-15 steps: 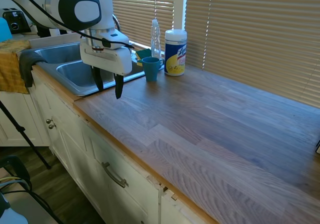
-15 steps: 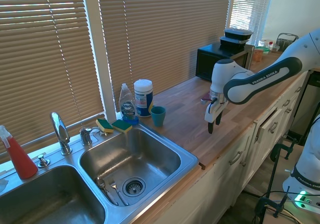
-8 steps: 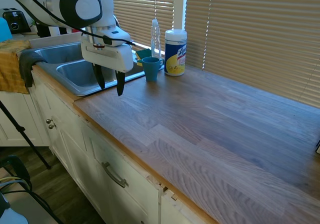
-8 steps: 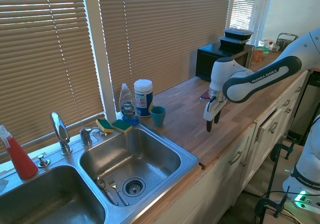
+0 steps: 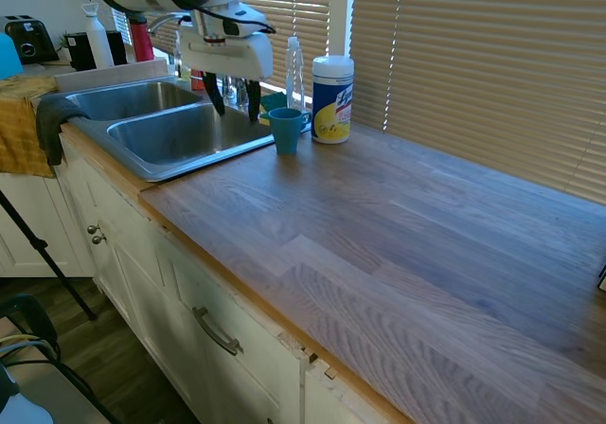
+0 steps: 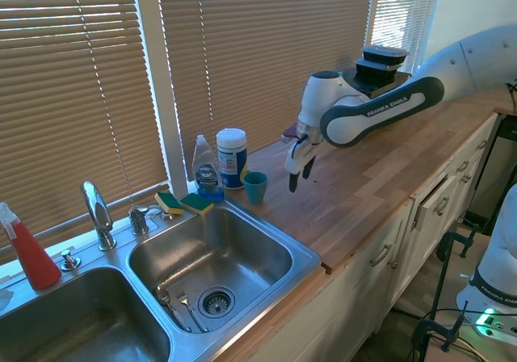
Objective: Put the mug in the sink
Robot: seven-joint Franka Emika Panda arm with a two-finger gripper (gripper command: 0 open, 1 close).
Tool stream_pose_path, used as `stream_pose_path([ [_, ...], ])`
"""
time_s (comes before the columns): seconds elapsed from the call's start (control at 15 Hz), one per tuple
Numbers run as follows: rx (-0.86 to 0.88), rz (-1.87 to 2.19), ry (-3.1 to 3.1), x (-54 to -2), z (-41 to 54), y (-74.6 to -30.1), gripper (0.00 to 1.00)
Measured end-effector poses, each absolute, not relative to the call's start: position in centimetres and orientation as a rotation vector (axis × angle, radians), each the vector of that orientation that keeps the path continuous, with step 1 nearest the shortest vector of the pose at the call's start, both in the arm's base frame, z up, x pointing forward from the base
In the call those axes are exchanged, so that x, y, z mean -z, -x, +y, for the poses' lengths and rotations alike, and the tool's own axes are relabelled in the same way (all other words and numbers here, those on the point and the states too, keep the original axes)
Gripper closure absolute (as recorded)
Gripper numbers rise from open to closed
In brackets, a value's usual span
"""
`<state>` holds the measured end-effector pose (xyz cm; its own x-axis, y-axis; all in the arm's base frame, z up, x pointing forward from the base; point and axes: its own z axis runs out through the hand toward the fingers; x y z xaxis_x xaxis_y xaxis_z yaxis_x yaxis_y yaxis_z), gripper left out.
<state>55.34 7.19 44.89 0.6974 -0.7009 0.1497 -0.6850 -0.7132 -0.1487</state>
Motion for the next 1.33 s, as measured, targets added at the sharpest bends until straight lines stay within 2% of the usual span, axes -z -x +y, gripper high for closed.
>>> stream_pose_path([
  [0.4, 0.328, 1.157, 2.8, -44.8, 10.9, -63.4, 0.0],
  [0.8, 0.273, 1.225, 2.822, -39.0, 10.7, -69.0, 0.0],
  [0.87, 0.258, 1.229, 2.829, -38.2, 10.7, -69.5, 1.0],
  [1.33, 0.221, 1.255, 2.84, -36.4, 10.3, -70.2, 1.0],
])
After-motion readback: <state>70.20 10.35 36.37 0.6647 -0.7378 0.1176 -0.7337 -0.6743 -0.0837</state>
